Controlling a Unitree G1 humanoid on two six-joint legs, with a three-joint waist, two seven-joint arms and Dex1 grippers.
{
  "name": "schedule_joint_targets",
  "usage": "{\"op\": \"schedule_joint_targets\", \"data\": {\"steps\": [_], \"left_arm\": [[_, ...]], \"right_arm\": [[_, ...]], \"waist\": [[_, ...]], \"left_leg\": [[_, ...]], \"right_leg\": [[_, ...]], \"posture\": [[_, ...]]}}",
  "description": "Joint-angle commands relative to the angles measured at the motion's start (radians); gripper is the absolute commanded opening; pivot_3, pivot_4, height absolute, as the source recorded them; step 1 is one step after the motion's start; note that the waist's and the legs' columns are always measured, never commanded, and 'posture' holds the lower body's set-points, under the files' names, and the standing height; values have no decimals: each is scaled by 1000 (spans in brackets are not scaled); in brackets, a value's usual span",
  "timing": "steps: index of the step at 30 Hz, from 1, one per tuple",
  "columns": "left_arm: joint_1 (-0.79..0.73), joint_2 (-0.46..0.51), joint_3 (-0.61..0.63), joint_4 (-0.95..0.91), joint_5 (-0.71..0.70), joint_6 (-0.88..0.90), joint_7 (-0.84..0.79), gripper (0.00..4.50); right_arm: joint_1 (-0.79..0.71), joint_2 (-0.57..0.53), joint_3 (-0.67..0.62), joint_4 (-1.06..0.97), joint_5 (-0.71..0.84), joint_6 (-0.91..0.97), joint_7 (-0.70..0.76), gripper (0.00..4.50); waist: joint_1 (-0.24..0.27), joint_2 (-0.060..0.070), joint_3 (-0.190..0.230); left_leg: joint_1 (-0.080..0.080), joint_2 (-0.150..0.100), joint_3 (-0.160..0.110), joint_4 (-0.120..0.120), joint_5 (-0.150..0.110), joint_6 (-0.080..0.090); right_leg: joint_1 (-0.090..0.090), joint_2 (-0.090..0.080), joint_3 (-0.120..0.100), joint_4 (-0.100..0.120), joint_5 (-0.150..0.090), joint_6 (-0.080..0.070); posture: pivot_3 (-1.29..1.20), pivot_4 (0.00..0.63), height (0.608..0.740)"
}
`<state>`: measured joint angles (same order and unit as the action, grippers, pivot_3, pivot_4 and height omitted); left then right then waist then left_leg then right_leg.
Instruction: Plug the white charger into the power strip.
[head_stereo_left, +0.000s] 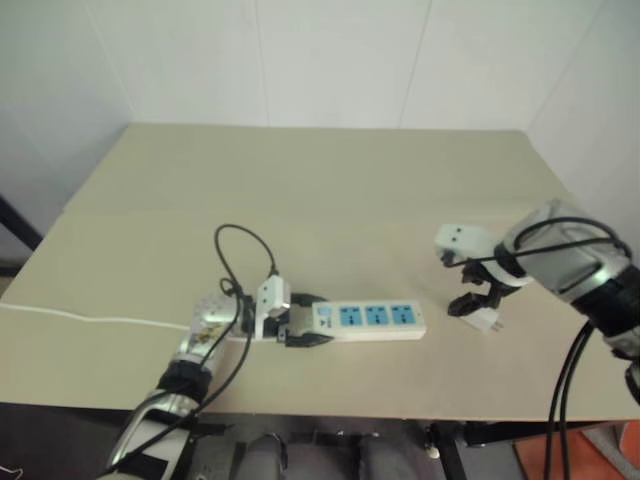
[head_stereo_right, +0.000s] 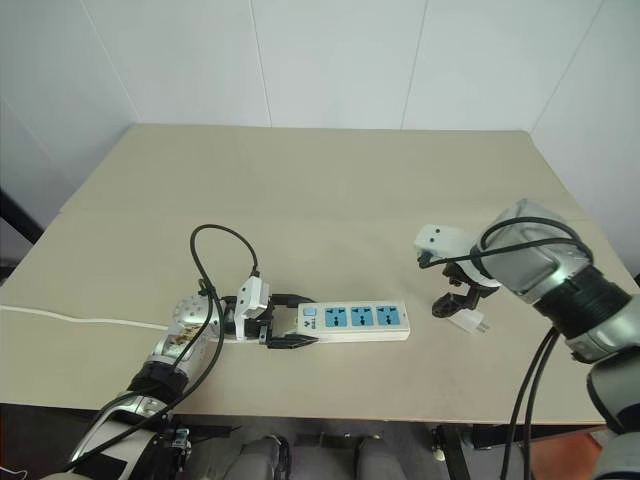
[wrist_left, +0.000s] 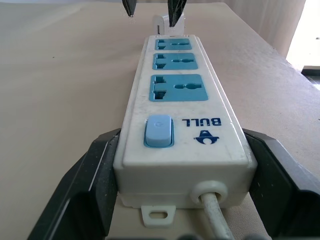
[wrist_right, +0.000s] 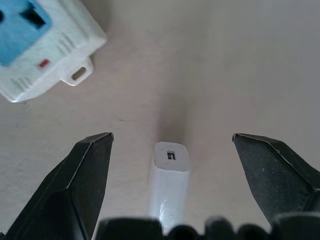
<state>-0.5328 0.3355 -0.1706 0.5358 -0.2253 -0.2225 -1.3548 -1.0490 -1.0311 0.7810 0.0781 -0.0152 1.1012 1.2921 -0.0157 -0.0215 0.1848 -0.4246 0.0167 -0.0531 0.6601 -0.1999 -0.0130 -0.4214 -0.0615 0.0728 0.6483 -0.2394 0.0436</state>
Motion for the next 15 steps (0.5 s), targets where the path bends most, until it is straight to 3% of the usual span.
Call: {"op": "schedule_joint_targets", "data": {"steps": [1,15], "left_arm": [[24,14,-15,-25,11,-5,-10,3262],[18,7,-22,-19,10,1,-9,3262]], "right_arm": [[-19,-1,-1,12,-43,39,2,4500],[47,12,-16,-41,-34,155,-25,4500]], "waist": [[-1,0,0],[-2,0,0]], "left_leg": [[0,0,0,0,0,0],[0,0,0,0,0,0]], "right_leg": [[0,0,0,0,0,0],[0,0,0,0,0,0]], "posture": [[0,150,740],[0,150,740]]}}
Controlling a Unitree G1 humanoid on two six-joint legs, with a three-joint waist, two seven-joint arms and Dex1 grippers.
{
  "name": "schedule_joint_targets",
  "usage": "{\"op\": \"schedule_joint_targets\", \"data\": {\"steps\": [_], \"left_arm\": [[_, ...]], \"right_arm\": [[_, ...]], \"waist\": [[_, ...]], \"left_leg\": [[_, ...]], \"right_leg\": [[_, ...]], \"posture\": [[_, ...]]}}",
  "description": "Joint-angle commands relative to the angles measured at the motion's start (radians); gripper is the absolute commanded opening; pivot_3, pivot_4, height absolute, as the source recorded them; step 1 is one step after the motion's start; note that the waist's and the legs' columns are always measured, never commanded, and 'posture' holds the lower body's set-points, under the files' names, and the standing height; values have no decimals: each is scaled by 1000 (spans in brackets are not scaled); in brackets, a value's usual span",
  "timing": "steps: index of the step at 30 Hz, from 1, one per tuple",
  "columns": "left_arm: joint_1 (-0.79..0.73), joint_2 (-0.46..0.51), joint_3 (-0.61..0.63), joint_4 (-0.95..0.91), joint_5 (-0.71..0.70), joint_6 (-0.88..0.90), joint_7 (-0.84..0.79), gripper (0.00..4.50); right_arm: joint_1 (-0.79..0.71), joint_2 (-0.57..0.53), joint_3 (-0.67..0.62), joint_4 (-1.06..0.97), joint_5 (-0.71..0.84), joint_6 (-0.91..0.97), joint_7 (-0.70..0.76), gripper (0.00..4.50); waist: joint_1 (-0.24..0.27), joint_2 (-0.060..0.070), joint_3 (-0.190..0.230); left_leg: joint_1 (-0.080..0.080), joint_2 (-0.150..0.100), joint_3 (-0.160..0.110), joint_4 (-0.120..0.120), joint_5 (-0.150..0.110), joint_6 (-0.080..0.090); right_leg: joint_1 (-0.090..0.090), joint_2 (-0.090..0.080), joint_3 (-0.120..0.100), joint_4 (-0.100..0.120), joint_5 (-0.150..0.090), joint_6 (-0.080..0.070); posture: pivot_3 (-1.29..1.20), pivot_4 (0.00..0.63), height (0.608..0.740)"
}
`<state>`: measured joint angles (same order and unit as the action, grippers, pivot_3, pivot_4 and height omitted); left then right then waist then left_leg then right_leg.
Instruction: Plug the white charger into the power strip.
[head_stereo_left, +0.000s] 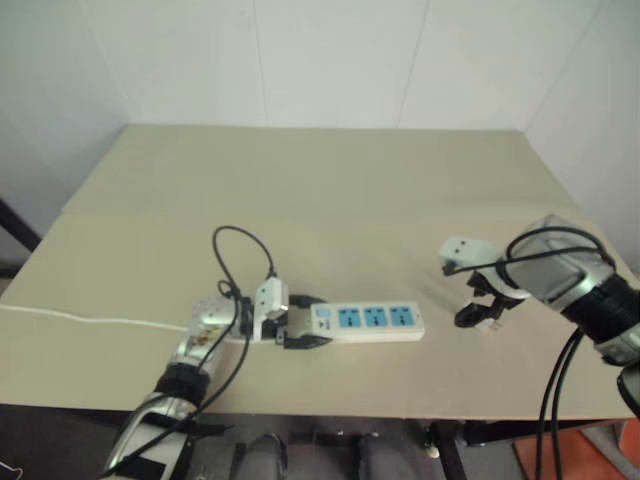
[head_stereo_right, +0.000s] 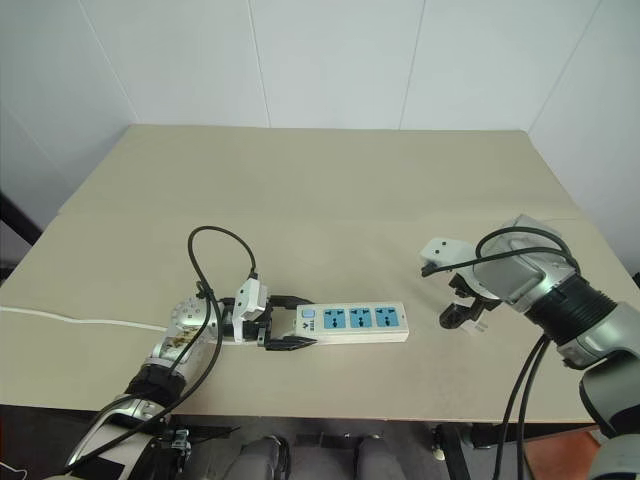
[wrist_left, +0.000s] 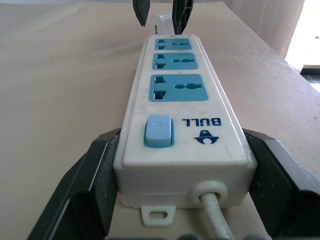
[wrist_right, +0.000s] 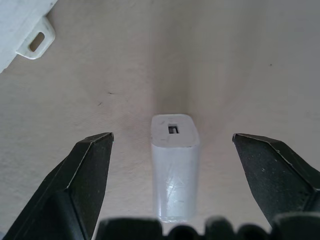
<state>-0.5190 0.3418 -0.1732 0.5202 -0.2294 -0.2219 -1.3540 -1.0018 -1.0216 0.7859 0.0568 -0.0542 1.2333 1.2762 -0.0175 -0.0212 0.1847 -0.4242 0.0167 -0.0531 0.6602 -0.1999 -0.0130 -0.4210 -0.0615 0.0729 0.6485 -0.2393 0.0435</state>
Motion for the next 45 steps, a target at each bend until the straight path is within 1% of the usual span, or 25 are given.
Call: {"op": "schedule_joint_targets", "data": {"steps": [1,8,12,13,16,18,19,20,22,27,29,31,35,38,39,41,45], "left_arm": [[4,0,-20,-1,15,0,-10,3262],[8,2,-19,-4,15,6,-5,3262],[19,5,-20,-16,15,11,-2,3262],[22,7,-20,-18,16,11,-1,3262],[29,9,-22,-25,17,13,1,3262],[32,10,-23,-31,15,17,1,3262],[32,11,-23,-32,15,19,1,3262],[32,12,-23,-33,15,19,1,3262],[32,13,-23,-36,14,23,-1,3262],[28,21,-24,-43,5,42,-15,3262],[25,27,-25,-41,6,44,-20,3262],[21,31,-25,-36,6,39,-27,3262],[8,42,-30,-18,15,22,-46,3262],[0,49,-31,-14,14,37,-53,3262],[0,49,-29,-18,11,41,-53,3262],[3,48,-28,-22,6,45,-50,3262],[17,47,-22,-43,-1,64,-32,3262]], "right_arm": [[0,7,-21,-17,5,25,-12,4500],[13,41,-29,28,3,24,-48,4500],[20,48,-31,51,2,15,-61,3646],[21,47,-31,52,1,14,-61,3233],[20,44,-22,53,-6,11,-63,2281],[17,48,-29,54,-3,16,-67,1567],[14,47,-27,52,-3,16,-66,1260],[12,43,-23,45,-4,15,-63,1160],[6,33,-16,26,-9,12,-57,1160],[-9,4,-52,-64,1,-6,-47,1160],[-24,2,-110,-110,31,-11,-42,1160],[-21,13,-195,-143,71,-42,-47,1160],[56,114,-481,-121,206,-159,-105,1160],[172,191,-669,-115,334,-333,-71,1160],[208,242,-735,-113,394,-380,-61,1160],[251,327,-807,-106,474,-427,-62,1160],[318,452,-850,-72,570,-526,-34,1160]], "waist": [[0,0,0],[0,0,0],[0,0,0],[0,0,0],[0,0,0],[0,0,0],[0,0,0],[0,0,0],[0,0,0],[-1,0,0],[-1,0,0],[-4,0,0],[-5,0,0],[3,-2,-2],[3,-2,-2],[1,-2,-2],[-3,-2,-2]], "left_leg": [[0,0,0,0,0,0],[0,0,0,0,0,0],[0,0,0,0,0,0],[0,0,0,0,0,0],[1,0,0,0,0,0],[1,0,0,1,0,0],[1,0,0,1,0,0],[1,0,0,1,0,0],[1,0,0,1,0,0],[0,0,0,1,0,0],[1,0,0,1,0,0],[1,0,0,0,0,0],[1,0,0,0,0,0],[1,0,-1,0,0,0],[1,0,-1,0,0,0],[1,0,-1,1,0,0],[3,0,-1,1,0,0]], "right_leg": [[0,0,0,0,0,0],[0,0,0,0,0,0],[0,0,0,0,0,0],[1,0,0,0,0,0],[1,0,0,0,0,0],[2,0,0,0,1,0],[2,0,0,0,1,0],[2,0,0,0,1,0],[2,0,0,0,1,0],[1,0,0,0,1,0],[1,0,0,0,1,0],[0,0,0,0,1,0],[1,0,0,0,1,0],[3,1,-1,0,1,0],[3,0,-1,-1,1,0],[4,0,-1,-1,1,0],[5,1,-1,1,2,0]], "posture": [[0,150,740],[0,150,740],[0,150,740],[0,150,740],[0,150,740],[0,150,740],[0,150,740],[0,150,740],[0,150,740],[0,150,740],[0,150,740],[0,150,740],[0,150,740],[0,150,740],[0,150,740],[0,150,740],[0,150,740]]}}
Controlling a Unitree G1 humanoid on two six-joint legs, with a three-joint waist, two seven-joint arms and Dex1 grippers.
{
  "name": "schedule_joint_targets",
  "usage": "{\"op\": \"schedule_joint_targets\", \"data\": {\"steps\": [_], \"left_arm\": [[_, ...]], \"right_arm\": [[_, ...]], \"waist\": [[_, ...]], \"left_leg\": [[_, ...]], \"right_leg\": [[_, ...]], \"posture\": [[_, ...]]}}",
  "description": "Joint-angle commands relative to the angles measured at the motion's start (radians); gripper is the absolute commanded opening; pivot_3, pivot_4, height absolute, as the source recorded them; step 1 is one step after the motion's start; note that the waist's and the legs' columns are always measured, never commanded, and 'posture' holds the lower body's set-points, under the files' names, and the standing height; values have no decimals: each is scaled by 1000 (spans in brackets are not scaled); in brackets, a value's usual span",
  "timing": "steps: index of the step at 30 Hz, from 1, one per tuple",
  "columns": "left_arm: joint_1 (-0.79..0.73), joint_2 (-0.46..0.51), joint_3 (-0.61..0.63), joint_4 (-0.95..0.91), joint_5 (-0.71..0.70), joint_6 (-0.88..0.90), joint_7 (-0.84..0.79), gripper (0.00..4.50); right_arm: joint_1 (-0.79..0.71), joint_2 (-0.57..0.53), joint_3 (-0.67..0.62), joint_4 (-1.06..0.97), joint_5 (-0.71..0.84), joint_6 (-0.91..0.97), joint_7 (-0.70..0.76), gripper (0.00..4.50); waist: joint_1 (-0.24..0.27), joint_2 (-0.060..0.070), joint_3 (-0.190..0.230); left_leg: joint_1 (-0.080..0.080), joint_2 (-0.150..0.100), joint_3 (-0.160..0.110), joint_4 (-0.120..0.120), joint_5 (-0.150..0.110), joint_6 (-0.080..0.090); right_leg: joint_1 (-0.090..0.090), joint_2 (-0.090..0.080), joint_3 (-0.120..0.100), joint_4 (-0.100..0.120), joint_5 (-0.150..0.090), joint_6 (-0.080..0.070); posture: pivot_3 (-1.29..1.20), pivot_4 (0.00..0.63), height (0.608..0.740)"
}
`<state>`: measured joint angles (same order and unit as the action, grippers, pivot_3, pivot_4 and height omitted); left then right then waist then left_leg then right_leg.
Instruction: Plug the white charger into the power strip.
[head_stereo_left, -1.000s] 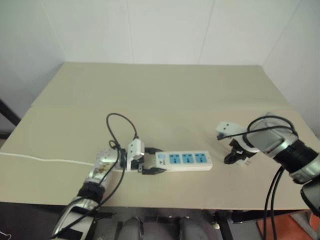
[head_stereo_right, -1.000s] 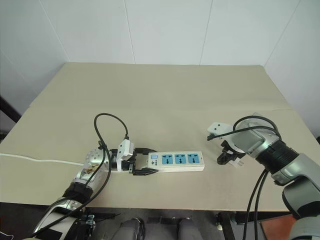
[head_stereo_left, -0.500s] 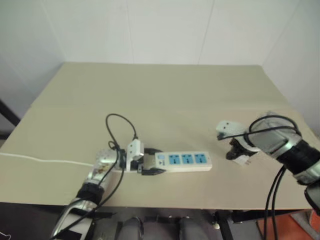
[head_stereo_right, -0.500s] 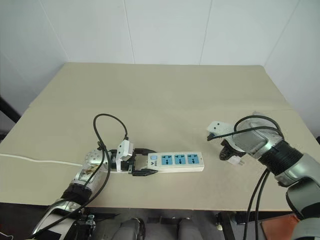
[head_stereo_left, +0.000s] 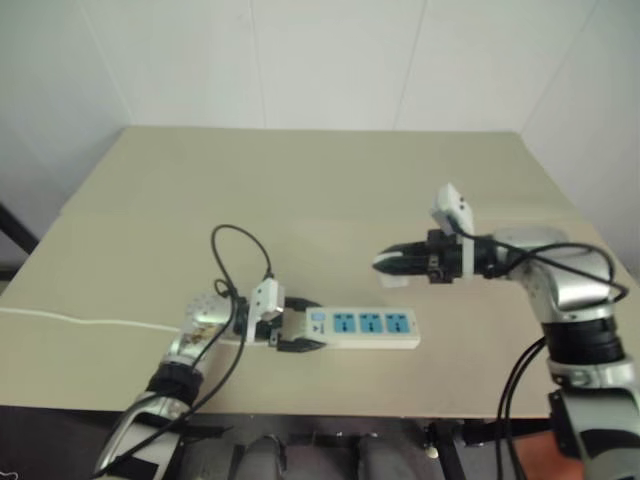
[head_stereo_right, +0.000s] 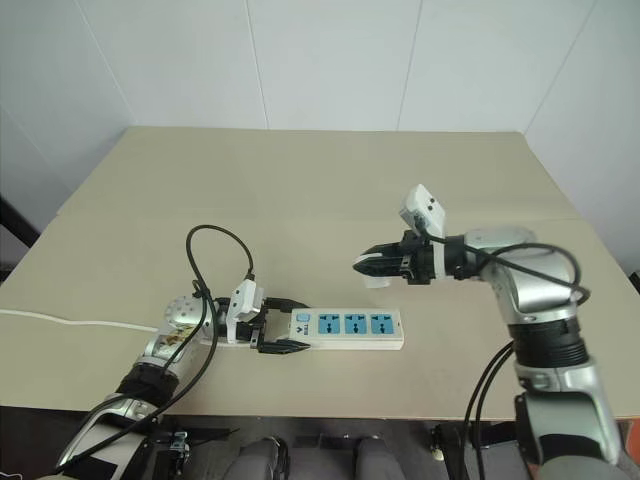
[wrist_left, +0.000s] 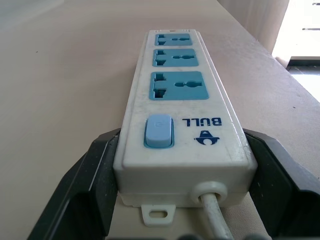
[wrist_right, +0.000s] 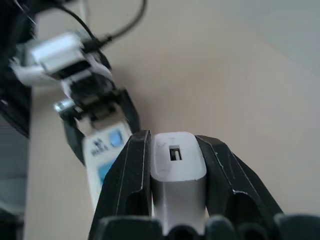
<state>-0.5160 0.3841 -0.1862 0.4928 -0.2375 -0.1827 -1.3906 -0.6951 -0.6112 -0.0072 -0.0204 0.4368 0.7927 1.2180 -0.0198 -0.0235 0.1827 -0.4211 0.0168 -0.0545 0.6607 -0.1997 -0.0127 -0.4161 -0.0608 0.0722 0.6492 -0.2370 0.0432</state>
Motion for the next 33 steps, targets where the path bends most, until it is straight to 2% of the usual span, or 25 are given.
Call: {"op": "schedule_joint_targets", "data": {"steps": [1,4,8,14,24,33], "left_arm": [[19,5,-6,-25,4,32,10,3262],[37,12,-5,-58,-1,52,14,3262],[50,25,-1,-89,-3,73,20,3262],[57,38,4,-127,-9,98,28,3262],[58,51,-1,-136,-10,108,15,3262],[57,47,-3,-129,-7,102,20,3262]], "right_arm": [[29,73,-65,24,95,-137,45,1160],[78,170,-87,91,141,-269,94,1160],[119,251,-54,183,110,-448,144,1160],[131,294,17,335,39,-653,237,1160],[97,321,36,464,4,-793,272,1160],[92,332,50,481,-18,-816,260,1160]], "waist": [[-1,0,0],[-3,0,0],[-8,0,0],[-21,0,0],[-24,0,0],[-23,0,0]], "left_leg": [[1,0,0,0,0,0],[7,0,0,0,0,0],[10,0,0,-1,0,0],[12,0,0,-1,0,0],[12,0,0,-1,0,0],[13,0,0,-1,0,0]], "right_leg": [[1,0,0,0,0,0],[8,0,0,-2,0,1],[11,0,0,-2,0,1],[12,0,0,-2,-1,1],[12,0,0,-2,-1,1],[13,0,0,-2,-1,1]], "posture": [[0,150,740],[0,150,740],[0,150,740],[0,150,740],[0,150,740],[0,150,740]]}}
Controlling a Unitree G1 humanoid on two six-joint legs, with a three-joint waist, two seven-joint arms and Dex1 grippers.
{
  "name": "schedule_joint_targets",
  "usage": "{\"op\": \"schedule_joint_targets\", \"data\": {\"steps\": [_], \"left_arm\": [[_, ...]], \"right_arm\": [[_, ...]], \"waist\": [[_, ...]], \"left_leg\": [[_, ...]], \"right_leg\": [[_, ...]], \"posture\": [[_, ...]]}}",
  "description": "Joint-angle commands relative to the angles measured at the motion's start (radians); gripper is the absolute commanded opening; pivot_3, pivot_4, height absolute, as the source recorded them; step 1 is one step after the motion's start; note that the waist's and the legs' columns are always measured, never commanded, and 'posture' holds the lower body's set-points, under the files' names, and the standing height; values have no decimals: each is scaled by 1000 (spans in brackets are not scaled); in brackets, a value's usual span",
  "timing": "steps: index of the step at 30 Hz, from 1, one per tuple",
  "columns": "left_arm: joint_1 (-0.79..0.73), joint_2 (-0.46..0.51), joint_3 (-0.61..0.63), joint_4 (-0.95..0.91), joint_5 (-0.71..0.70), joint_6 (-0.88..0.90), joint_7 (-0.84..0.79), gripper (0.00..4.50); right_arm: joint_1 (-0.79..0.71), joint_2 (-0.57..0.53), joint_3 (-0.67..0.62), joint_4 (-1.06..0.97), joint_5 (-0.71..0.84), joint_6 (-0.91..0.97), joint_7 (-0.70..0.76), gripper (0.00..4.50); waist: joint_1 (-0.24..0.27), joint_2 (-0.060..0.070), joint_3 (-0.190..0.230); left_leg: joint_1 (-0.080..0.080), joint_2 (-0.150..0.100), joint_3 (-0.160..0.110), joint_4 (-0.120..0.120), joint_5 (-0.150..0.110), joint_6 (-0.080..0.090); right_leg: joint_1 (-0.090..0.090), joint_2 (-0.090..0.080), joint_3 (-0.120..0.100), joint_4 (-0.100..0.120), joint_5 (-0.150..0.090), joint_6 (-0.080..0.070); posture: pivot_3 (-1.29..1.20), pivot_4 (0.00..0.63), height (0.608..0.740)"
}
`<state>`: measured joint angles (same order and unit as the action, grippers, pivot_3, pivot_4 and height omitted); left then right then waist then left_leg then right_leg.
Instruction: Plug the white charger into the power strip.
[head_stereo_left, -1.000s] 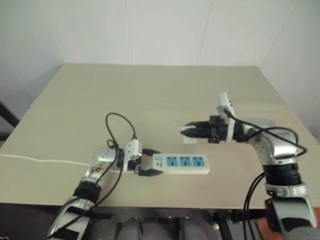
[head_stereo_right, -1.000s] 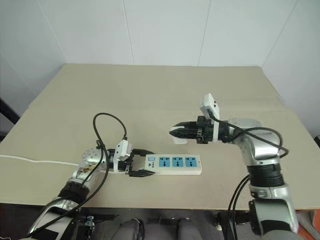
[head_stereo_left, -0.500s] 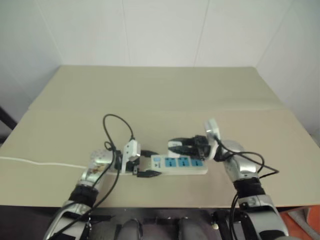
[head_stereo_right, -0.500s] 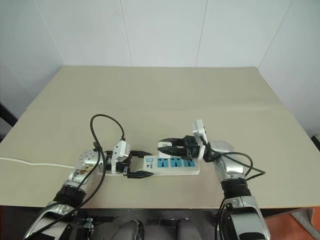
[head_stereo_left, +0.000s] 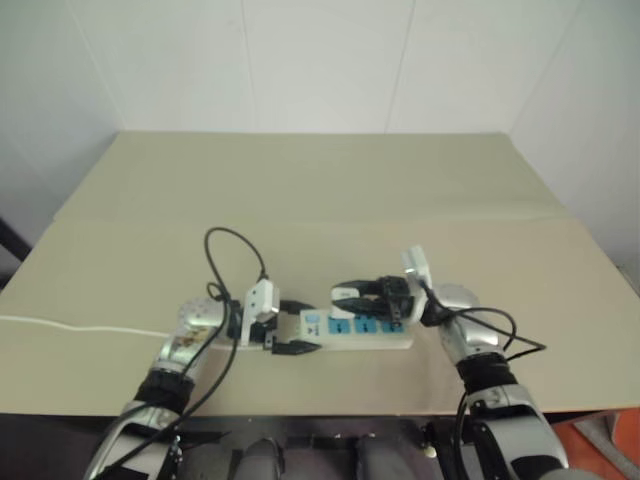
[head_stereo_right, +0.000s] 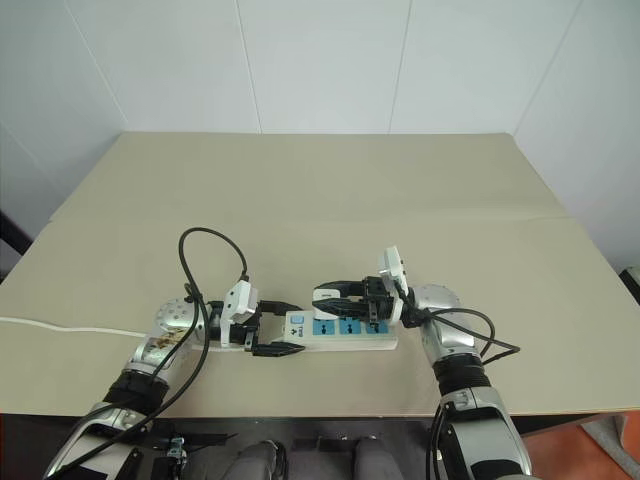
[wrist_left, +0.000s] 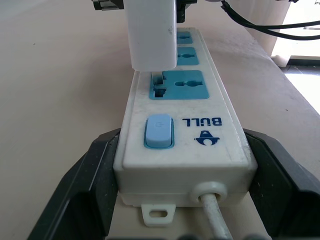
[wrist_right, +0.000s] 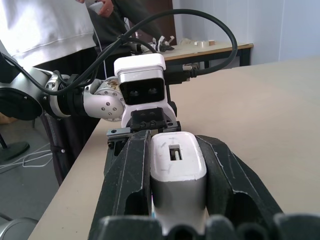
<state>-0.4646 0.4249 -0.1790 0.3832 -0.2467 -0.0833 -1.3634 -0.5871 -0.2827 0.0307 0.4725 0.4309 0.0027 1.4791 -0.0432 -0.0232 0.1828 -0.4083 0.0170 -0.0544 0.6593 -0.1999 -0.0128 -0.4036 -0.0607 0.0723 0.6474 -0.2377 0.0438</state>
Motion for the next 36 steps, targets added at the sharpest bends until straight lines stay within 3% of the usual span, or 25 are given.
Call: {"op": "schedule_joint_targets", "data": {"steps": [1,21,36], "left_arm": [[5,5,-10,-18,3,2,-7,3262],[0,-2,-12,-4,9,-5,-10,3262],[8,3,-11,-10,9,-6,-11,3262]], "right_arm": [[-13,6,16,-17,-14,-24,-4,1160],[54,6,77,-29,-84,-100,-20,1160],[57,-21,166,18,-157,-7,-74,1160]], "waist": [[0,0,0],[0,0,0],[-3,0,-1]], "left_leg": [[0,0,0,0,0,0],[0,0,0,0,0,0],[7,0,0,-1,0,0]], "right_leg": [[0,0,0,0,0,0],[0,0,0,0,0,0],[7,0,0,-1,-3,4]], "posture": [[0,150,740],[0,150,740],[0,150,740]]}}
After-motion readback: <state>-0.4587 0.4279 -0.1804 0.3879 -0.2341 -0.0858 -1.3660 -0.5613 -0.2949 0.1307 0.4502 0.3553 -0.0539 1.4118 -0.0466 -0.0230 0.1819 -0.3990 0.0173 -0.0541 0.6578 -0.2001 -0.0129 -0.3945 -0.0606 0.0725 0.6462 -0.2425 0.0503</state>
